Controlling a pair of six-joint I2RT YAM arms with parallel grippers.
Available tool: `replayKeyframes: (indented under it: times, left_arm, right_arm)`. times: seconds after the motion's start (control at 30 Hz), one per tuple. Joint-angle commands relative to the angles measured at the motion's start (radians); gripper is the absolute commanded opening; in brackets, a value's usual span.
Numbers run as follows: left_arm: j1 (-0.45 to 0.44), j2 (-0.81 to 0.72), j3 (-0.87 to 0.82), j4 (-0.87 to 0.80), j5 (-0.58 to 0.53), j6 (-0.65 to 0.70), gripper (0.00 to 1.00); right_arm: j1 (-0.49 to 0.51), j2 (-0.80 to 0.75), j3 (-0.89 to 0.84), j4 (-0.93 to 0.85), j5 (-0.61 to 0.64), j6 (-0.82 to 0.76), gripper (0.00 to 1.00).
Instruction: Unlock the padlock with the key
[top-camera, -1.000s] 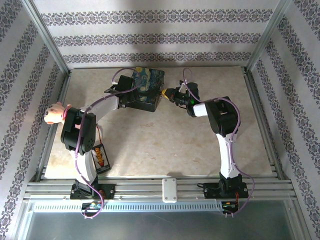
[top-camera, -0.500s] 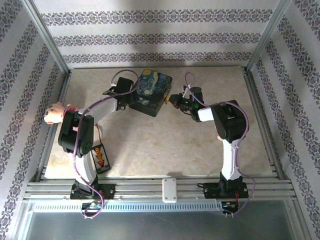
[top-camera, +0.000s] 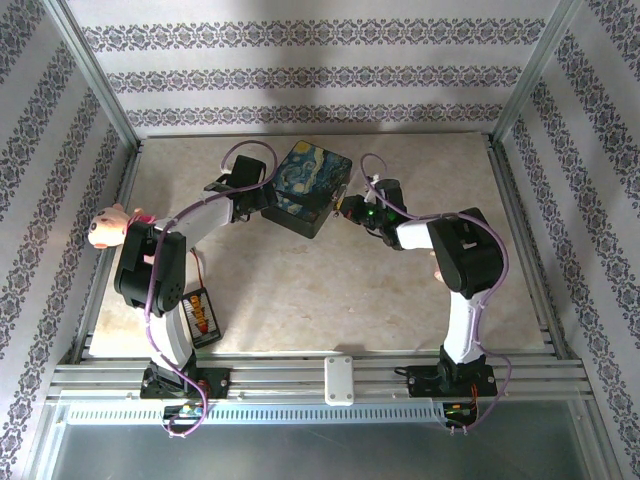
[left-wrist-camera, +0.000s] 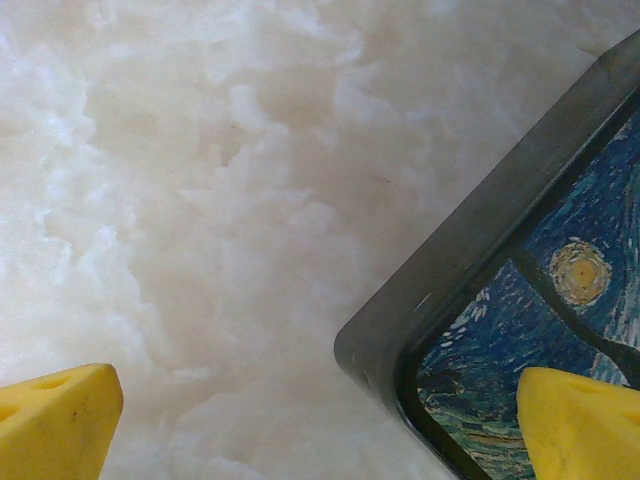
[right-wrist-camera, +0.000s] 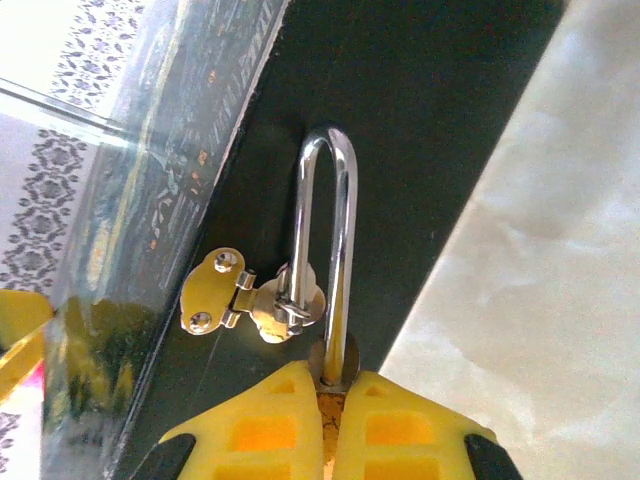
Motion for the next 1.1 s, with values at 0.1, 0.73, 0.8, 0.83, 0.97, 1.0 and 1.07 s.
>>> replayKeyframes:
  times: [0.1, 0.73, 0.8, 0.83, 0.97, 1.0, 1.07]
  left_arm:
    - [0.033, 0.002, -0.042, -0.116, -0.066, 0.009, 1.00]
    - [0.034, 0.009, -0.061, -0.103, -0.039, -0.008, 1.00]
    - [0.034, 0.008, -0.062, -0.103, -0.038, -0.007, 1.00]
    - [0.033, 0.006, -0.064, -0.102, -0.038, -0.006, 1.00]
    - [0.032, 0.003, -0.069, -0.094, -0.026, -0.010, 1.00]
    - [0.033, 0.004, -0.071, -0.094, -0.023, -0.010, 1.00]
    - [0.033, 0.004, -0.073, -0.092, -0.020, -0.011, 1.00]
  right_arm:
    - [0.013, -0.020, 0.020, -0.065, 0.180, -0.099, 0.00]
    - [0.072, 0.057, -0.020, 0.251, 0.427, 0.122, 0.00]
    - [0.082, 0.063, -0.022, 0.280, 0.454, 0.127, 0.00]
    - [0.088, 0.067, -0.020, 0.293, 0.467, 0.132, 0.00]
    - [0.103, 0.094, -0.001, 0.344, 0.488, 0.184, 0.00]
    - [0.103, 0.100, 0.003, 0.363, 0.487, 0.202, 0.00]
    - [0.106, 0.107, 0.007, 0.393, 0.494, 0.229, 0.00]
